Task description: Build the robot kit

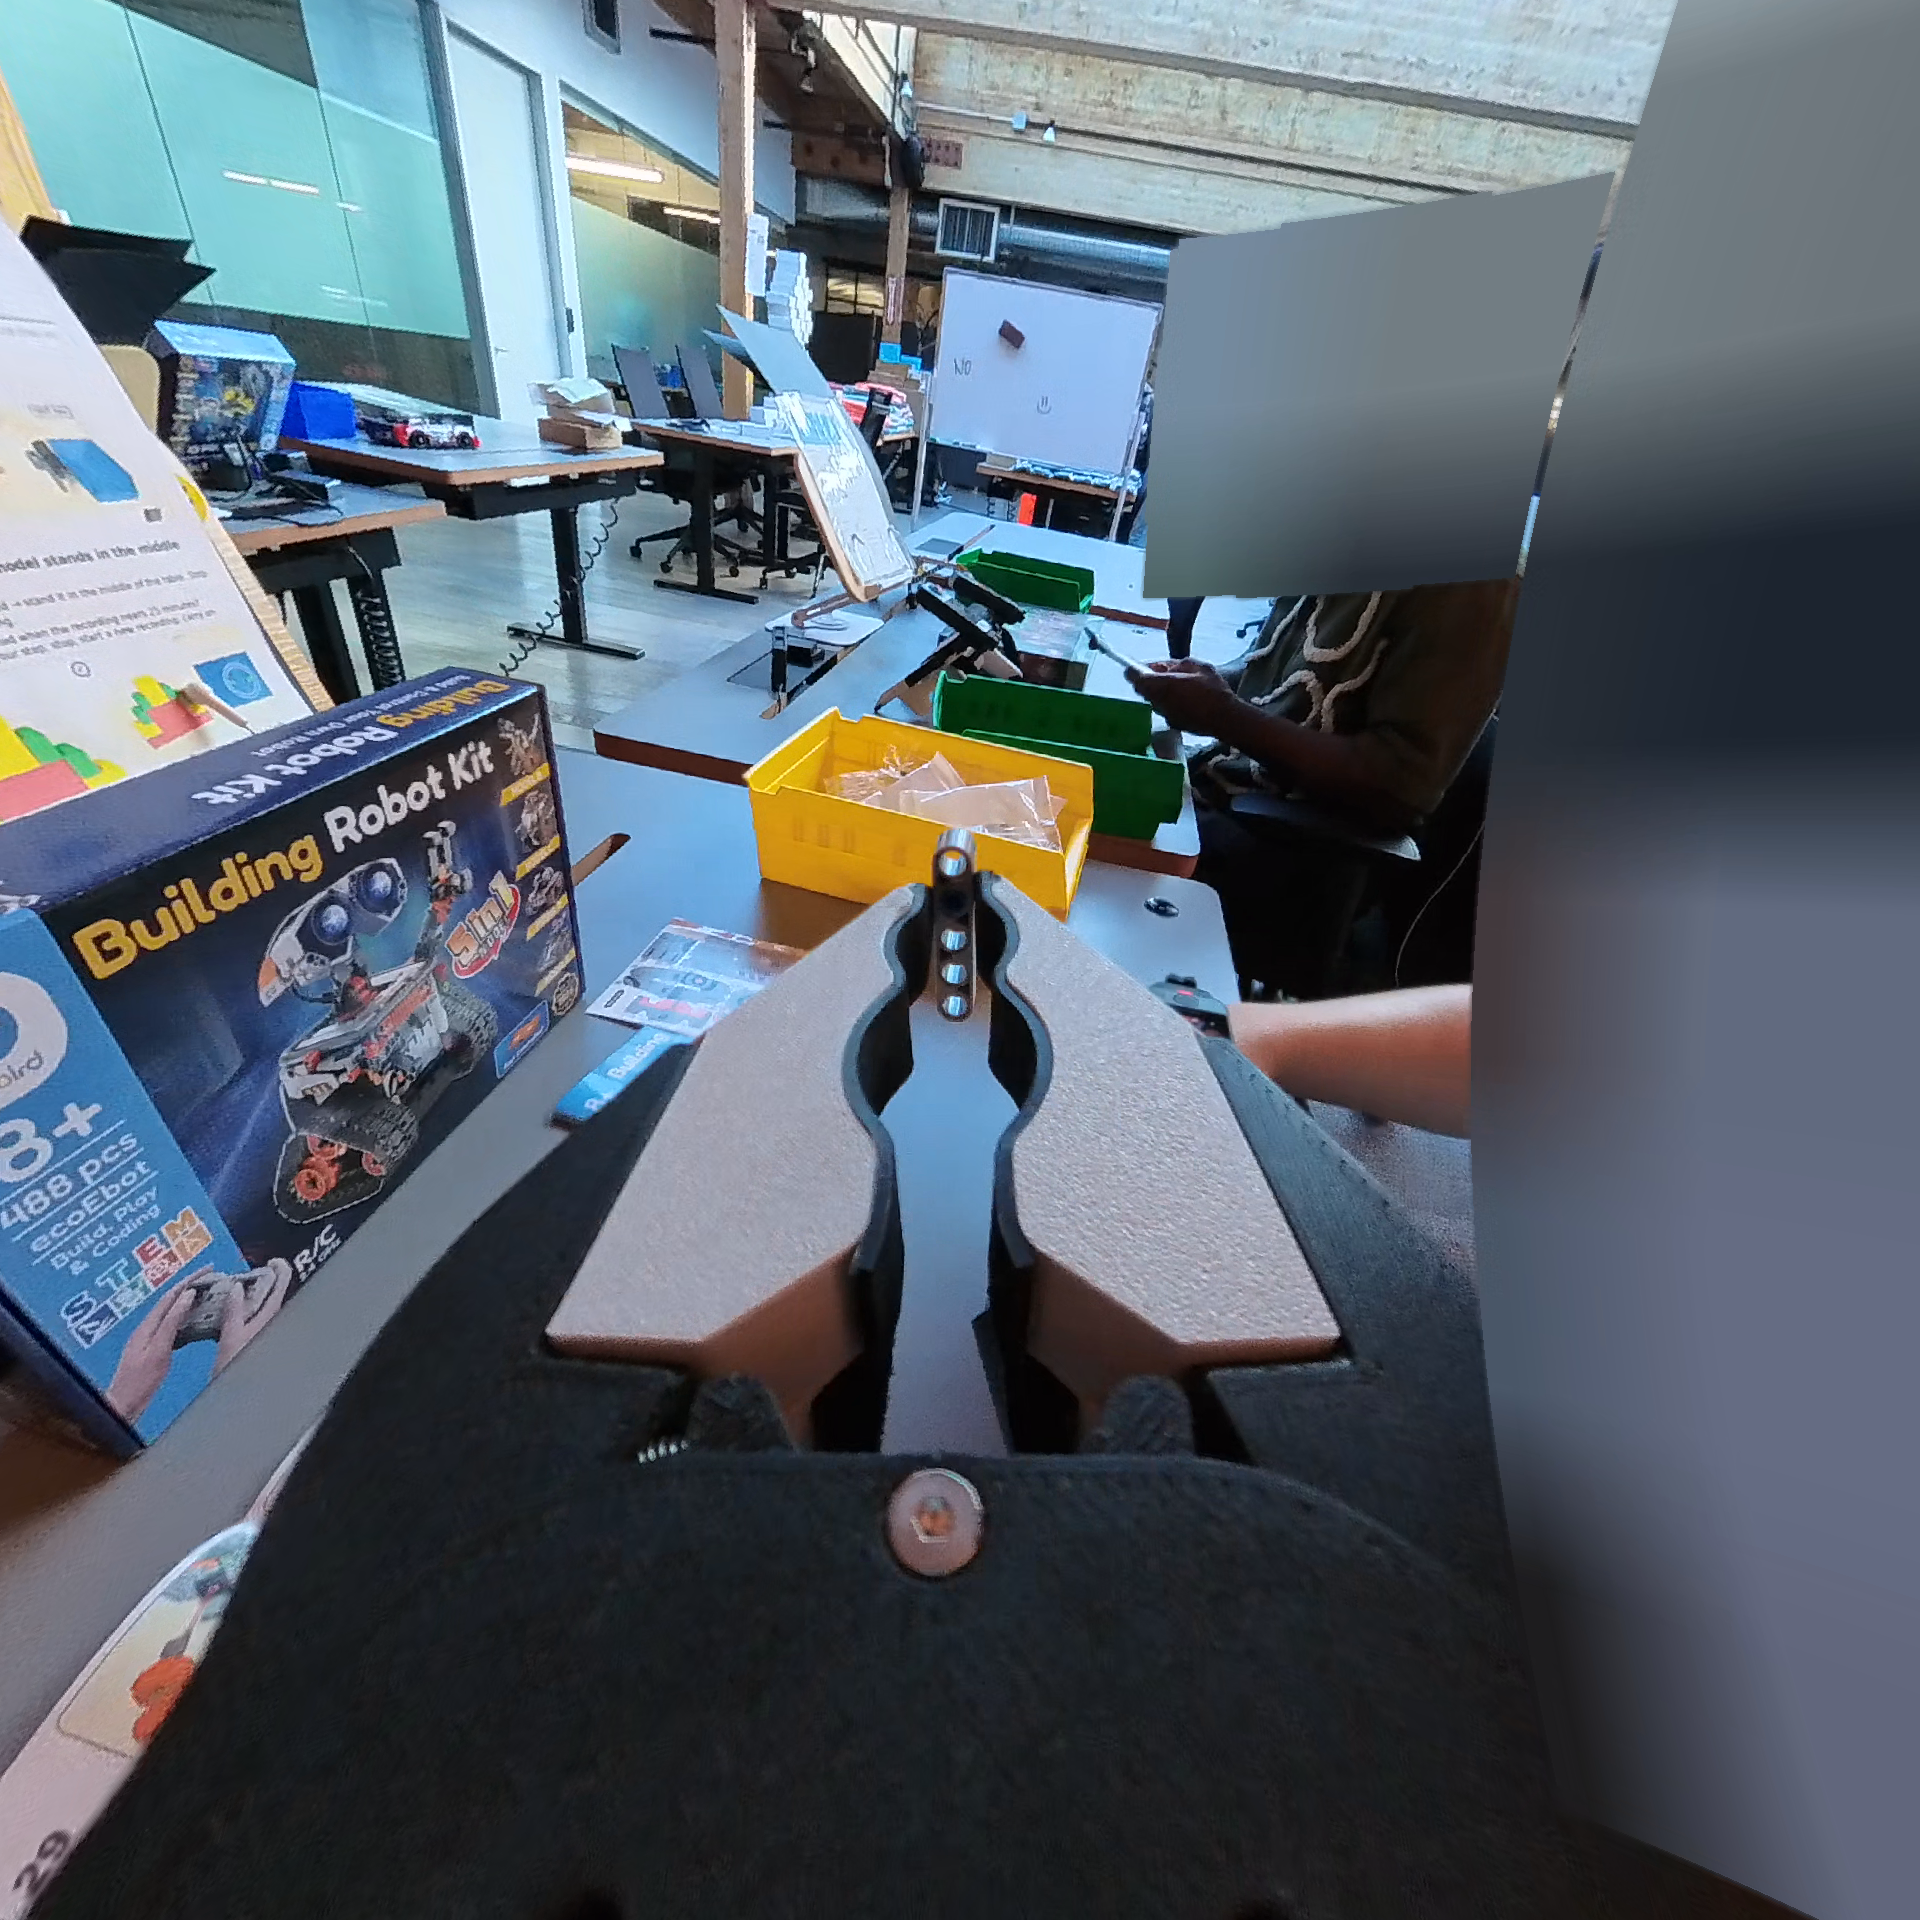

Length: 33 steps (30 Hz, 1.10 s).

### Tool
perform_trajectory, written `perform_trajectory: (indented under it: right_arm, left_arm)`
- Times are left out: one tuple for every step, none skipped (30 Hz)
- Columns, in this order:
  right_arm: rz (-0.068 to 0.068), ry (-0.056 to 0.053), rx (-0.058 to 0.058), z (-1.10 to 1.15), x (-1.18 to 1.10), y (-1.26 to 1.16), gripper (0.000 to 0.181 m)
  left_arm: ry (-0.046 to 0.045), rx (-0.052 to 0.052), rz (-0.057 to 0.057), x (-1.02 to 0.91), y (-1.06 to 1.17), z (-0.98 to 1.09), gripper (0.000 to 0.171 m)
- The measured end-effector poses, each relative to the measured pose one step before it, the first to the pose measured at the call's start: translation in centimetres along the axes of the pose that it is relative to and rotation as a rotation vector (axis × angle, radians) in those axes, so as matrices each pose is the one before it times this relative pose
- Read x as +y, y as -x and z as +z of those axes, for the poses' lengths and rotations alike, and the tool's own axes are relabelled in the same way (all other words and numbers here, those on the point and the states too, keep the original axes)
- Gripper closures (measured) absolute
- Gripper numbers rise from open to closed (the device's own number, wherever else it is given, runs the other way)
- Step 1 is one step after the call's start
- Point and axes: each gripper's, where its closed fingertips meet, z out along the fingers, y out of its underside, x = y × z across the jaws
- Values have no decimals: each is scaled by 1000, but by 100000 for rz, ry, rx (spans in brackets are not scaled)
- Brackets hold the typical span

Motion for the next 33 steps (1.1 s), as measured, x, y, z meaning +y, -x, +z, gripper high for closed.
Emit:
perform_trajectory:
  right_arm:
    - [939, -5455, 5888, -68, -1049, -1074, 173]
    - [2608, -6442, 7232, 6, -1240, -1388, 173]
    - [4393, -5443, 6803, 156, -1115, -1413, 173]
    - [5027, -5538, 6104, 212, -1124, -1296, 174]
    - [5304, -7714, 5749, 77, -1457, -1224, 174]
    - [7022, -9243, 1617, -9, -1727, -678, 174]
    - [8874, -9205, -590, -34, -1792, -455, 174]
    - [8169, -6476, -245, 103, -1370, -481, 174]
    - [5174, 567, -953, 434, -242, -277, 174]
    - [2800, 9686, -530, 766, 1229, -306, 174]
    - [230, 11315, 2703, 837, 1570, -688, 174]
    - [-2925, 6313, 2734, 751, 1008, -442, 174]
    - [-2272, 5659, -53, 544, 846, 145, 174]
    - [-1290, 5682, -2703, 341, 777, 611, 173]
    - [-1044, 4961, -2057, 220, 683, 470, 173]
    - [-1090, 2157, 1356, 103, 332, -107, 173]
    - [-667, -308, 2528, 14, 47, -362, 173]
    - [507, 76, 914, -9, 132, -225, 173]
    - [1465, 670, -143, 19, 233, -136, 173]
    - [1318, -66, -835, 25, 169, -37, 173]
    - [864, -296, -1875, 42, 185, 116, 171]
    - [705, -491, -1791, 8, 160, 85, 168]
    - [498, -1477, -1365, -80, 40, -7, 167]
    - [146, -1592, -2647, -109, 1, 193, 169]
    - [407, -1092, -3378, -92, 55, 310, 173]
    - [646, -1222, -2647, -26, -18, 234, 173]
    - [-371, -1381, -2548, 14, -46, 305, 173]
    - [-691, -1915, -1585, 10, -150, 234, 173]
    - [135, -2639, 745, -19, -285, -109, 173]
    - [371, -2120, 564, -9, -255, -128, 173]
    - [688, -1008, 185, 12, -130, -116, 173]
    - [428, -1125, 1247, -23, -175, -304, 173]
    - [-621, -2761, 1692, -102, -419, -323, 173]
  left_arm:
    - [649, -361, -793, 156, 222, 47, 166]
    - [394, -683, -1338, 146, 316, 42, 166]
    - [399, -959, -1840, 178, 407, 50, 166]
    - [1070, -1283, -2414, 301, 515, 96, 166]
    - [1839, -1685, -2676, 441, 595, 144, 166]
    - [2200, -1792, -2589, 513, 630, 204, 166]
    - [2938, -1427, -2886, 636, 576, 272, 166]
    - [3476, -733, -3119, 695, 469, 321, 166]
    - [3298, -3, -3020, 656, 334, 342, 167]
    - [2910, 204, -2759, 579, 263, 337, 166]
    - [3028, -149, -2197, 569, 285, 311, 166]
    - [2981, -693, -1262, 522, 315, 275, 167]
    - [2126, -873, -334, 365, 273, 199, 166]
    - [1270, -903, 35, 227, 205, 127, 166]
    - [776, -787, -5, 130, 158, 45, 166]
    - [469, -388, 16, 77, 81, -3, 166]
    - [430, -241, 21, 55, 49, -93, 166]
    - [592, -1011, 6, 76, 151, -213, 166]
    - [594, -2516, 297, 62, 334, -383, 166]
    - [222, -4010, 974, 24, 524, -542, 166]
    - [-139, -4644, 1145, -1, 631, -651, 166]
    - [-281, -3798, 611, -10, 563, -683, 166]
    - [-451, -2081, -155, -16, 356, -645, 166]
    - [-739, -593, -583, -65, 153, -625, 166]
    - [-1114, -237, -680, -113, 112, -580, 166]
    - [-1135, -739, -536, -133, 187, -528, 166]
    - [-851, -1320, -220, -108, 251, -445, 166]
    - [-626, -1623, 0, -86, 286, -373, 166]
    - [-566, -1572, 36, -77, 260, -285, 166]
    - [-366, -1211, 64, -35, 198, -188, 166]
    - [95, -652, 71, 14, 105, -94, 166]
    - [468, -68, -19, 73, -4, 9, 166]
    - [1109, 452, 35, 188, -99, 131, 166]
